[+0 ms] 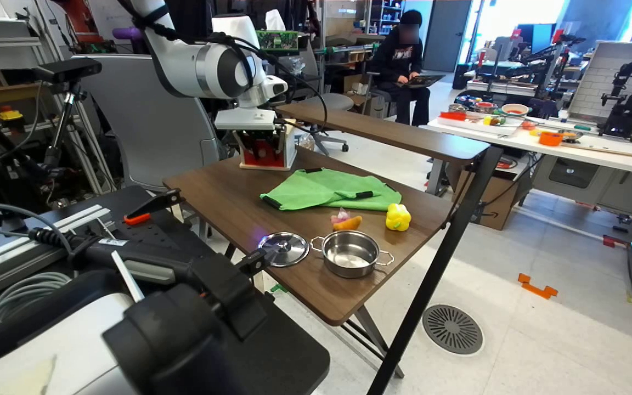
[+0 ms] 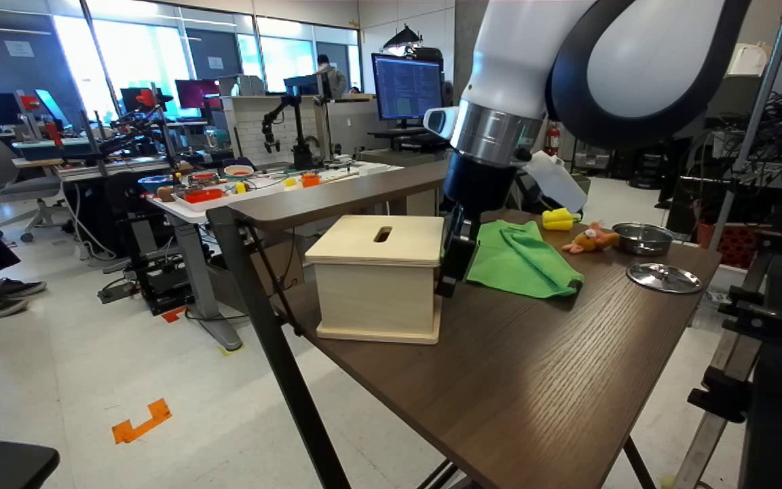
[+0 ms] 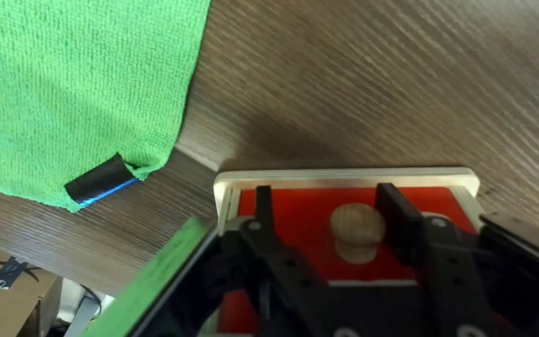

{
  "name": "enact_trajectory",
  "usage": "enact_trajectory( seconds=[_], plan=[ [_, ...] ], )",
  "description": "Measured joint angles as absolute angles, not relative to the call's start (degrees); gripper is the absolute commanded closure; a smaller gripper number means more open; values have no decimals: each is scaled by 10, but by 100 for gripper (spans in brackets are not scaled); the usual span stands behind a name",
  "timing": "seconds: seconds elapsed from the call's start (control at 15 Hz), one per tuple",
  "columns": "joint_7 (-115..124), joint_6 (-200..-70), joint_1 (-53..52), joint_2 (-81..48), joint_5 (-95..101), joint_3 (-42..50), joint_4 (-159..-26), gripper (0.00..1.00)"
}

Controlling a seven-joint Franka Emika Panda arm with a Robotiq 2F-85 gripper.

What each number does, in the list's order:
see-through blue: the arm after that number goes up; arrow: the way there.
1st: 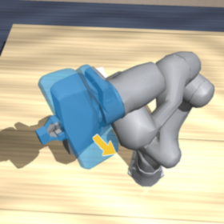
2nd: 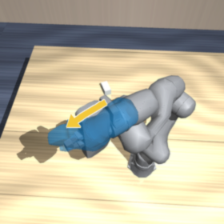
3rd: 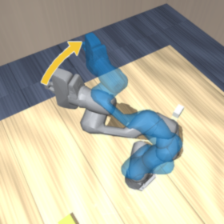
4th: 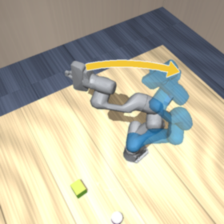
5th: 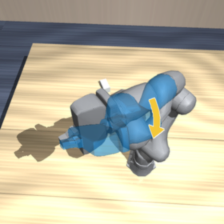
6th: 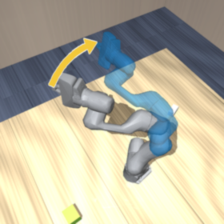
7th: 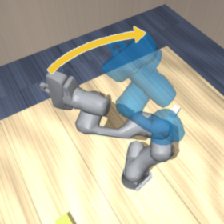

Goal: Open the drawer

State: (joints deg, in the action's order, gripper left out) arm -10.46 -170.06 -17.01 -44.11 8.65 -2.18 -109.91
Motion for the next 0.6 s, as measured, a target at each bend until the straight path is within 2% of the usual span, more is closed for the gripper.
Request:
enact_trajectory(
  seconds=[0.2,0.27,0.33,0.6],
  plan=[
    [-105,-1700,-174,-441,87,-23,-1100,93],
    [-105,-1699,-177,-441,87,-23,-1101,97],
    [-105,-1699,-178,-441,87,-23,-1102,94],
    [-105,-1699,-178,-441,87,-22,-1102,94]
  ],
)
